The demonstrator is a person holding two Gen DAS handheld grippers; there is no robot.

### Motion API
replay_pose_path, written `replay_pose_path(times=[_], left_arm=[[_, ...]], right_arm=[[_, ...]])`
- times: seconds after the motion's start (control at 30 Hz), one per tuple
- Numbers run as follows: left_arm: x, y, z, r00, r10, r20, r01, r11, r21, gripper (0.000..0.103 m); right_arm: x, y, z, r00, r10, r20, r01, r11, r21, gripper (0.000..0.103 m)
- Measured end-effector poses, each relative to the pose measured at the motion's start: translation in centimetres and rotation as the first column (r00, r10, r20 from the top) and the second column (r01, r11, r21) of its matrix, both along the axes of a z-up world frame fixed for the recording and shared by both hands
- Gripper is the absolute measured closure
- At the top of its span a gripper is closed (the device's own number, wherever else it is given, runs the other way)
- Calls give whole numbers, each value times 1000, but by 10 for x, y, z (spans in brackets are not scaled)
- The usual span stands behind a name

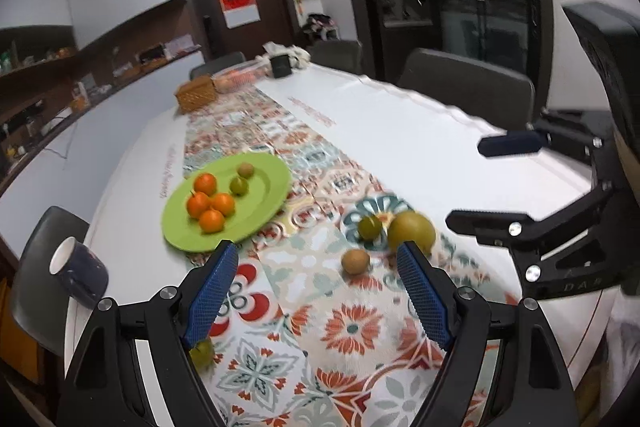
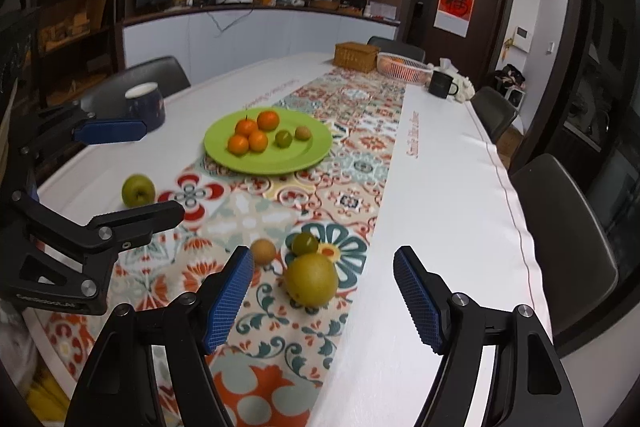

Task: Organize fruits
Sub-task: 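Move both open tools toward the brown kiwi and the large pear, then grasp the brown kiwi with the left tool while the right tool grasps the yellow-green pear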

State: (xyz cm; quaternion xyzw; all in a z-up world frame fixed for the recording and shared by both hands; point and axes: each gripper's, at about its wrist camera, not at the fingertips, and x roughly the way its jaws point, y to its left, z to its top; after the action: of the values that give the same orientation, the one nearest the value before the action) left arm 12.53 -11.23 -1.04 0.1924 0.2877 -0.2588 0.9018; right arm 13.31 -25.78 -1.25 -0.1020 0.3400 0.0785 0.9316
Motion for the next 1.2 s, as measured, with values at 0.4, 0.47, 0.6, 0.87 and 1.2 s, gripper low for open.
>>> replay_pose_path(times=[0.4, 0.47, 0.6, 0.87, 1.2], left_arm=[[14, -16, -43, 991, -124, -42, 128, 986, 104, 21], [21, -18, -48, 990, -129, -62, 135, 986, 103, 22], [35, -22, -59, 987, -128, -96, 137, 985, 103, 22], [52, -30, -75, 977, -150, -149, 165, 982, 94, 30], [77, -40, -87, 958, -145, -248, 161, 986, 46, 49]], right_arm=[[13, 6, -40, 994, 56, -92, -61, 997, -45, 30], [17, 5, -46, 992, 57, -109, -61, 997, -39, 30], [26, 4, -56, 990, 65, -127, -69, 997, -23, 31], [40, 3, -70, 984, 77, -160, -78, 997, -3, 42], [53, 0, -80, 980, 62, -189, -55, 997, 45, 49]])
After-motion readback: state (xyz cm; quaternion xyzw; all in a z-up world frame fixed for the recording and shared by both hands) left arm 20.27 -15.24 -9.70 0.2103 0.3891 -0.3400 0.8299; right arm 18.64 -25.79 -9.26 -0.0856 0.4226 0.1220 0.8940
